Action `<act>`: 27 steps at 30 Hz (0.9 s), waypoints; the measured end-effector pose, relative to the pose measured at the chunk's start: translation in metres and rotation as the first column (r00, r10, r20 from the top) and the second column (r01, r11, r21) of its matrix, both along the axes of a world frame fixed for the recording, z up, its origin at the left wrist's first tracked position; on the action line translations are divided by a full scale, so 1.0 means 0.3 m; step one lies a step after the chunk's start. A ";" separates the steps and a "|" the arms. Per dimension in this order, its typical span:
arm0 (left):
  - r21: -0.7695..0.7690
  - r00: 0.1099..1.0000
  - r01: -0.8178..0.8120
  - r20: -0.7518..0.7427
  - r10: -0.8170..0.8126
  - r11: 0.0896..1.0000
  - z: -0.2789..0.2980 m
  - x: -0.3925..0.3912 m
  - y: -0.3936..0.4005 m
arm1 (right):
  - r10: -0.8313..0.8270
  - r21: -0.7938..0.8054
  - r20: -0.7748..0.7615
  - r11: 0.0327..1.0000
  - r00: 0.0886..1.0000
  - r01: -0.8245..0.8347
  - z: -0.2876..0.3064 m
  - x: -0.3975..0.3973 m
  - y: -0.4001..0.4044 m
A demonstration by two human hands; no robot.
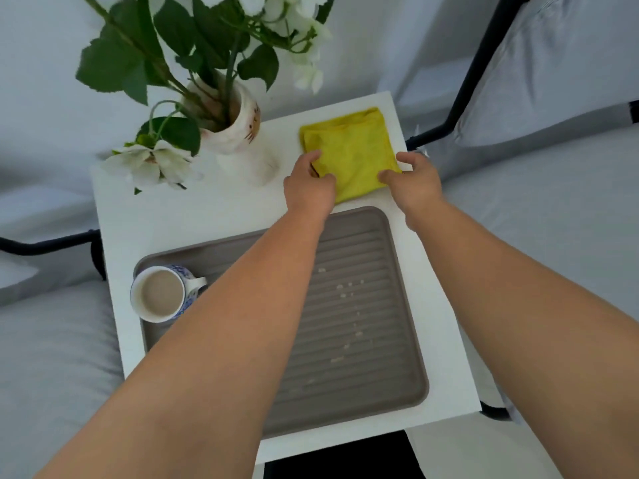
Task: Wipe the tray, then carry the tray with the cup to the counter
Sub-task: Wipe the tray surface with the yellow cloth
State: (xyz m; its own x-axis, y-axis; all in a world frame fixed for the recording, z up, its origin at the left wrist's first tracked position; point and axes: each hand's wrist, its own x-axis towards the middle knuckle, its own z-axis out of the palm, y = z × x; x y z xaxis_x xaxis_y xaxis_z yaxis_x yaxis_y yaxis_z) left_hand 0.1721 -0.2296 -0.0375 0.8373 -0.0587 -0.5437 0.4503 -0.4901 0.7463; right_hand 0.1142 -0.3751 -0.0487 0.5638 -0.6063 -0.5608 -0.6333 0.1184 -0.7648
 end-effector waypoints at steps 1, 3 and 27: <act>0.015 0.999 0.033 -0.010 -0.033 0.999 0.000 0.010 -0.004 | -0.029 0.058 -0.006 0.998 1.000 0.029 0.002 0.006 -0.003; 0.076 0.994 0.105 -0.024 -0.103 0.992 0.000 0.026 -0.009 | -0.054 0.152 -0.015 0.987 0.998 0.055 0.012 0.014 -0.005; 0.061 0.989 0.111 0.088 -0.116 0.992 0.070 -0.602 0.508 | 0.431 -0.216 -0.102 0.870 0.897 -0.443 0.123 -0.609 0.374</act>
